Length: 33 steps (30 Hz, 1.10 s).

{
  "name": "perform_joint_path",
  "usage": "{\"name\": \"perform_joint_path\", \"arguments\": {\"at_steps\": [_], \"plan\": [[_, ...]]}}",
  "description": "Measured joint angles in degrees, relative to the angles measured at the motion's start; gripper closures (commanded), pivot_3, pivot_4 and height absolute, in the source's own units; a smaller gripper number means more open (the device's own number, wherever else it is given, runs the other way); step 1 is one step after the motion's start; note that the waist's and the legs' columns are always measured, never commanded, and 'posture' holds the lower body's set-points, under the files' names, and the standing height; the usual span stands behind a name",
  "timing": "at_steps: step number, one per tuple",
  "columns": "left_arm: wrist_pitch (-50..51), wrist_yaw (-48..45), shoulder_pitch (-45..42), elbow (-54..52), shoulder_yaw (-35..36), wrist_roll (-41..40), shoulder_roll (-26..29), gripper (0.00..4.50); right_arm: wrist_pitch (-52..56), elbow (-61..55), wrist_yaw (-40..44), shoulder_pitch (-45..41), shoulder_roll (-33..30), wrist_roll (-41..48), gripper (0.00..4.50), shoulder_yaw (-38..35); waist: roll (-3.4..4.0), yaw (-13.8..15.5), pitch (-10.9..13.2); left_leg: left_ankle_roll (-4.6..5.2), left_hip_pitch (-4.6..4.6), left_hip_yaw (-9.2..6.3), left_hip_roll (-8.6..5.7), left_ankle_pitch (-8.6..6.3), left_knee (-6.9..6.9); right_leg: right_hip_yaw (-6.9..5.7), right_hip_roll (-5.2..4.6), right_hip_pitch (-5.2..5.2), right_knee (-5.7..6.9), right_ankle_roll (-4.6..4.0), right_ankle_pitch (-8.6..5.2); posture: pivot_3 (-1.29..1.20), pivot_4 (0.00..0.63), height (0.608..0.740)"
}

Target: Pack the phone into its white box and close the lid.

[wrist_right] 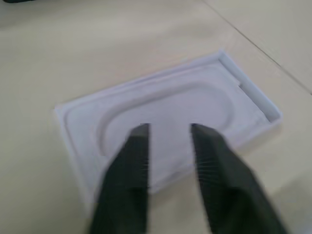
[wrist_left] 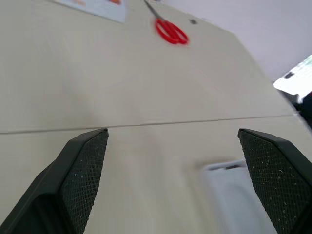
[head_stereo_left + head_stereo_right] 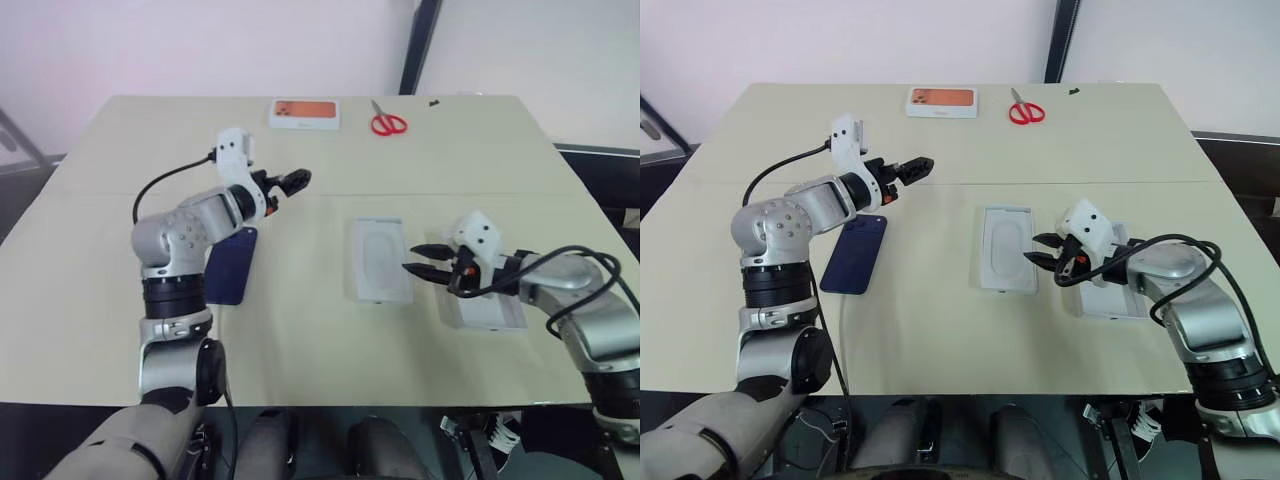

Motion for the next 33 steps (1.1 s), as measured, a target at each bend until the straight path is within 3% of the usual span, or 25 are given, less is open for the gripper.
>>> {"name": "perform_joint_path", "arguments": {"at_steps": [5, 15, 25, 33], "plan": [[-8.5, -11.8, 5.7, -1.3, -8.2, 3.9, 9.8, 0.0, 0.4, 2.3, -3.2, -3.4, 2.5, -4.0, 4.45, 3.6, 0.01, -0.4, 0.0, 0.01, -0.02, -0.02, 0.0, 0.0, -0.1, 0.01, 0.0, -0.08, 0.0, 0.0, 0.0, 0.0, 0.15, 0.74], [-19.8, -36.3, 24.4, -12.8, -12.5, 3.6, 25.7, 0.0, 1.0, 9.9, -4.8, -10.9, 6.3, -12.5, 4.45, 12.6, 0.04, -1.5, 0.0, 0.03, -0.02, -0.03, 0.03, -0.02, -0.22, 0.02, -0.02, -0.17, 0.03, -0.02, 0.0, 0.0, 0.15, 0.74], [-25.6, -38.9, 33.9, -22.0, -12.8, 4.8, 27.0, 0.0, -2.9, 22.2, -6.8, -18.4, 10.8, -21.3, 4.45, 17.8, 0.05, -1.8, 0.0, 0.1, -0.02, -0.02, 0.02, -0.06, -0.22, 0.01, -0.04, -0.18, 0.05, -0.02, -0.01, 0.0, 0.15, 0.74], [-25.7, -36.1, 35.8, -23.5, -12.4, 4.7, 25.9, 0.0, -8.6, 27.9, -10.5, -19.9, 12.8, -25.6, 4.45, 17.8, 0.05, -1.6, 0.0, 0.12, -0.02, -0.02, 0.02, -0.07, -0.19, 0.0, -0.04, -0.18, 0.09, -0.02, 0.0, 0.0, 0.15, 0.74]]}}
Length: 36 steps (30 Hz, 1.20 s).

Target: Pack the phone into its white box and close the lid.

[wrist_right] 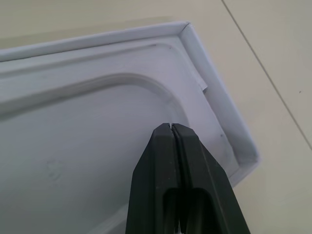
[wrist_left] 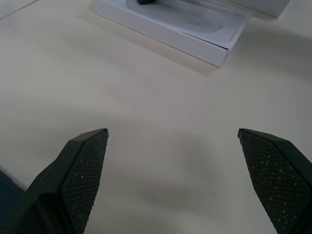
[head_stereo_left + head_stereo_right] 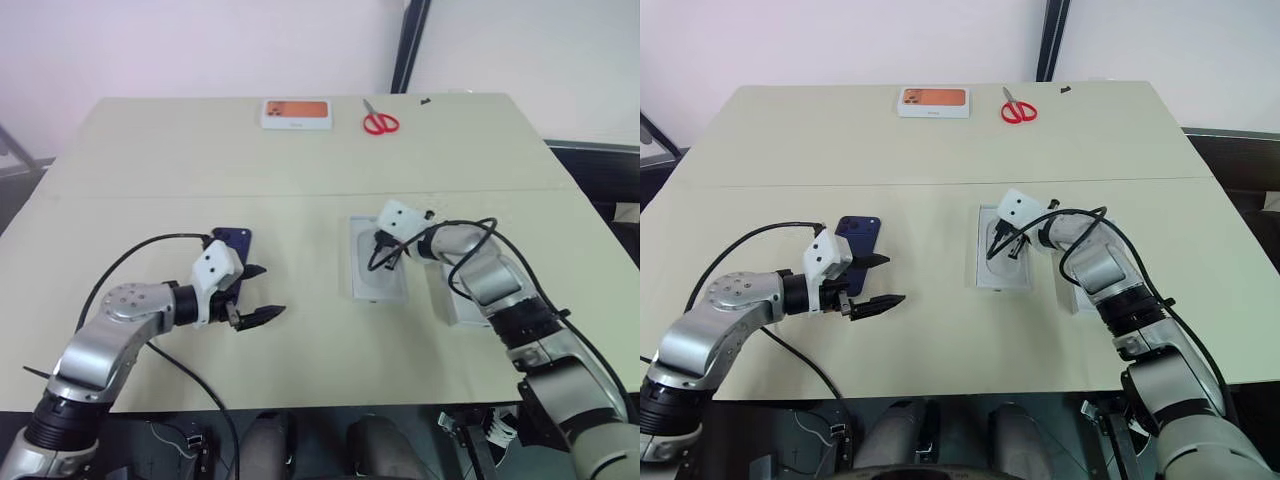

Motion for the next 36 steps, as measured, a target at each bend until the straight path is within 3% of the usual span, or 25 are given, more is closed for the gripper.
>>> {"name": "perform_joint_path", "arguments": {"at_steps": [10, 22, 36], "plan": [[0.2, 1.8, 0.1, -0.1, 0.0, -0.1, -1.7, 0.0, -4.2, 0.3, -1.8, 1.3, 1.0, -1.8, 4.45, -0.6, 0.0, -0.1, 0.0, 0.0, 0.0, 0.0, 0.0, 0.0, 0.0, 0.0, 0.0, -0.01, 0.02, 0.0, 0.0, 0.0, 0.15, 0.74], [0.9, 1.9, 0.2, -0.7, 0.4, -1.2, -1.7, 0.0, 2.5, -21.5, 16.2, 11.7, -8.0, 8.7, 4.45, -4.4, 0.01, 0.0, 0.0, 0.37, 0.01, -0.01, 0.01, -0.22, -0.01, 0.0, 0.0, 0.03, -0.01, 0.0, 0.0, 0.0, 0.15, 0.74], [2.2, 2.8, 1.4, -1.1, 2.3, -2.4, -1.5, 0.0, 3.1, -22.4, 15.9, 13.3, -7.7, 6.2, 4.45, -2.3, 0.01, 0.1, 0.0, 0.33, 0.01, -0.01, 0.01, -0.19, 0.02, 0.0, 0.0, 0.05, -0.03, 0.0, 0.0, 0.0, 0.15, 0.74]]}}
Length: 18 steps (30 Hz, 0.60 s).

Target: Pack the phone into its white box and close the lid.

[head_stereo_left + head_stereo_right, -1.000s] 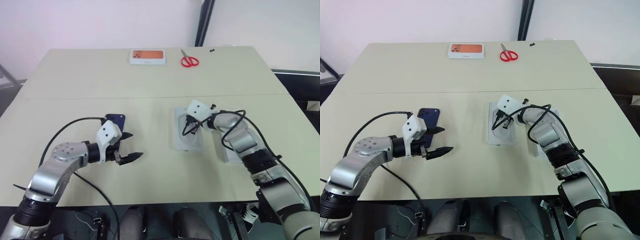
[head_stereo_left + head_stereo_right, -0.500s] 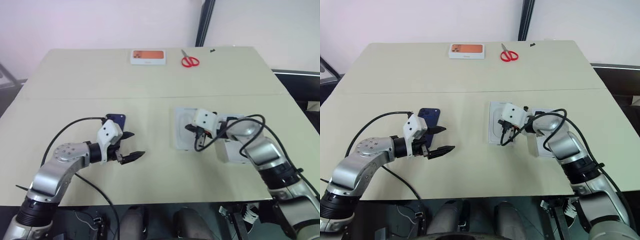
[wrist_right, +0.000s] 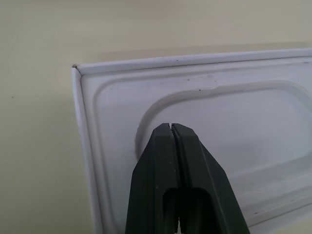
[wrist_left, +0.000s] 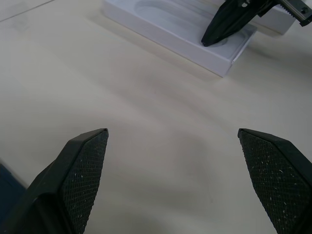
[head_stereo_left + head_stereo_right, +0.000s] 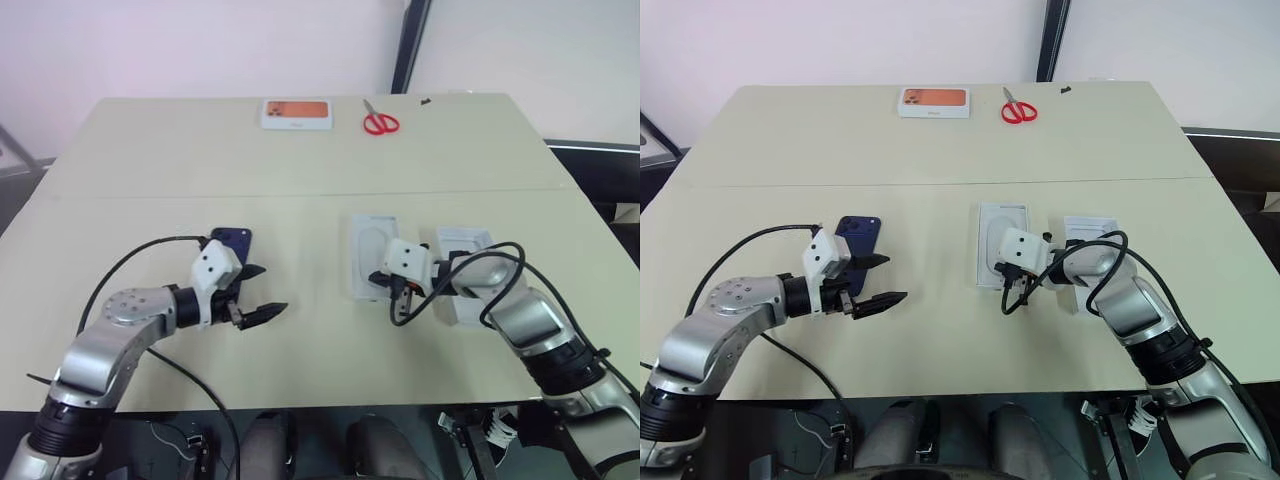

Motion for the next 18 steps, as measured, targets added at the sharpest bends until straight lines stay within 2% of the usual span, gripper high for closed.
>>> {"name": "perform_joint_path", "arguments": {"at_steps": [5, 8, 13, 18], "plan": [[5.0, 4.4, -0.2, -0.4, 5.1, -3.0, -0.6, 0.0, 0.1, -2.0, -1.4, -2.9, 3.3, 3.4, 4.45, -3.3, 0.0, -0.1, 0.0, -0.02, 0.0, 0.0, 0.0, 0.01, -0.01, 0.0, 0.0, -0.05, 0.03, 0.0, 0.0, 0.0, 0.15, 0.74], [12.5, 11.3, -2.8, 0.6, 11.0, -6.7, -3.3, 0.0, 0.9, -3.9, -2.4, -5.8, 6.2, 4.2, 4.45, -3.6, 0.0, -0.1, 0.0, -0.01, 0.0, -0.02, 0.0, 0.01, 0.01, -0.01, 0.01, -0.06, 0.07, 0.0, 0.0, 0.0, 0.15, 0.74], [25.2, 24.4, -7.7, 6.7, 21.4, -9.3, -5.8, 0.0, 1.7, -2.7, -4.9, -8.9, 13.5, 2.1, 4.45, 2.7, -0.02, -0.2, 0.0, -0.24, -0.01, -0.01, -0.01, 0.14, 0.06, -0.01, 0.01, -0.17, 0.28, 0.0, 0.0, 0.0, 0.15, 0.74], [41.0, 31.1, -13.5, 12.3, 24.4, -9.9, -4.8, 0.0, -0.8, 5.0, -7.5, -12.1, 18.4, -2.9, 4.45, 9.4, -0.07, 0.1, 0.0, -0.26, 0.0, -0.02, -0.06, 0.15, 0.19, -0.01, 0.0, -0.22, 0.5, 0.0, 0.0, 0.0, 0.15, 0.74]]}}
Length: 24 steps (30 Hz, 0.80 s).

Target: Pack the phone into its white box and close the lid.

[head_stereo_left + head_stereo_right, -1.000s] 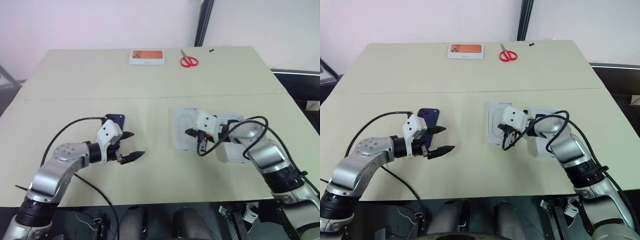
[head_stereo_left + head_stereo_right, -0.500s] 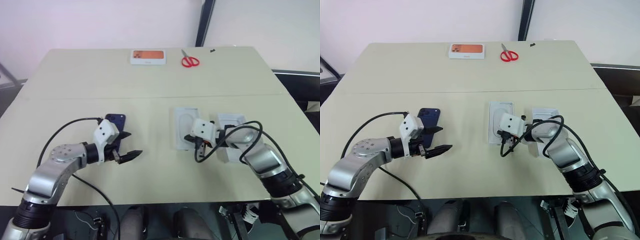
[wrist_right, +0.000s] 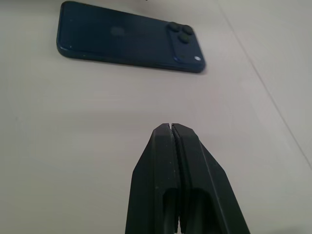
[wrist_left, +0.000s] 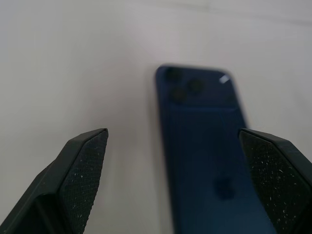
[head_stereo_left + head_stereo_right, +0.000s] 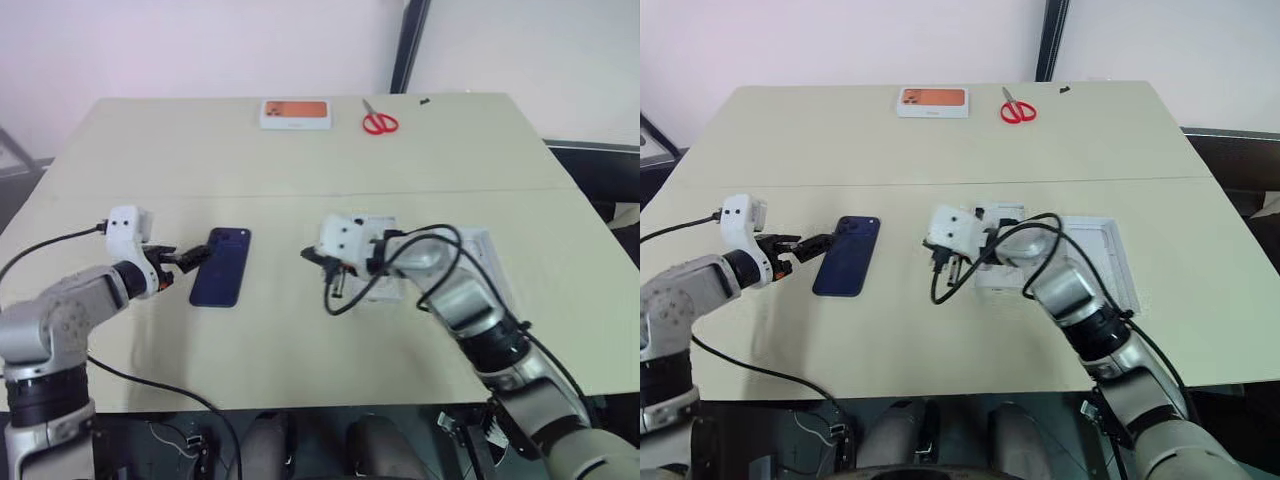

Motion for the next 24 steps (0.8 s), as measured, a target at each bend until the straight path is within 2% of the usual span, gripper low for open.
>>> {"name": "perform_joint_path", "arguments": {"at_steps": [4, 8, 14, 24], "plan": [[9.6, 1.9, -6.1, 4.9, 2.5, -0.1, -0.3, 0.0, -2.7, 6.2, -1.1, -1.8, 3.7, -3.1, 4.45, 3.6, -0.05, -0.2, 0.0, -0.05, 0.0, 0.0, 0.0, 0.03, -0.02, 0.0, 0.01, -0.05, 0.03, 0.0, 0.0, 0.0, 0.15, 0.74], [14.4, 2.1, -8.7, 6.0, 2.9, 0.0, -1.1, 0.0, -4.8, 10.6, -1.1, -2.1, 6.4, -5.1, 4.45, 6.2, -0.05, -0.4, 0.0, -0.08, 0.01, -0.01, 0.0, 0.04, -0.03, -0.01, 0.01, -0.06, 0.05, 0.0, 0.0, 0.0, 0.15, 0.74], [15.0, 4.6, -9.4, 6.4, 3.0, -1.5, -3.5, 0.0, -7.6, 14.6, -0.7, -3.6, 9.6, -6.6, 4.45, 7.2, 0.03, 0.0, -0.1, -0.12, 0.23, -0.05, -0.02, 0.05, -0.04, -0.01, -0.01, 0.0, 0.03, 0.0, 0.0, 0.0, 0.15, 0.74], [15.0, 10.0, -9.0, 5.3, 1.9, -9.0, -6.6, 0.0, -10.7, 20.4, -1.7, -4.8, 13.0, -9.2, 4.45, 7.7, 0.04, 0.1, -0.1, -0.12, 0.4, -0.21, -0.14, 0.05, -0.08, 0.0, -0.07, 0.13, 0.04, 0.0, 0.0, 0.0, 0.15, 0.74]]}}
